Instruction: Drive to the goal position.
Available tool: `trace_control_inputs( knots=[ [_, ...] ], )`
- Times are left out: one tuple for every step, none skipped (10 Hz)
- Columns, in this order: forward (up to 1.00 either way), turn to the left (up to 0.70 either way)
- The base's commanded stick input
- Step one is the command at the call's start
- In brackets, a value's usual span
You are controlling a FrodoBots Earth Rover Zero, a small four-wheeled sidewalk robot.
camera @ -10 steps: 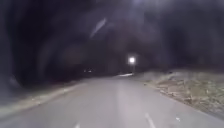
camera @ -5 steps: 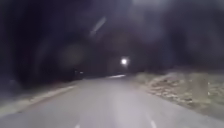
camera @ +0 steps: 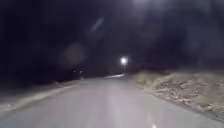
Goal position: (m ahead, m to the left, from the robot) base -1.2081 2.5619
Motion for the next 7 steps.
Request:
trace_control_inputs(
  knots=[
    [1.00, 0.00],
    [1.00, 0.00],
    [1.00, 0.00],
    [1.00, 0.00],
    [1.00, 0.00],
    [1.00, 0.00],
    [1.00, 0.00]
  ],
)
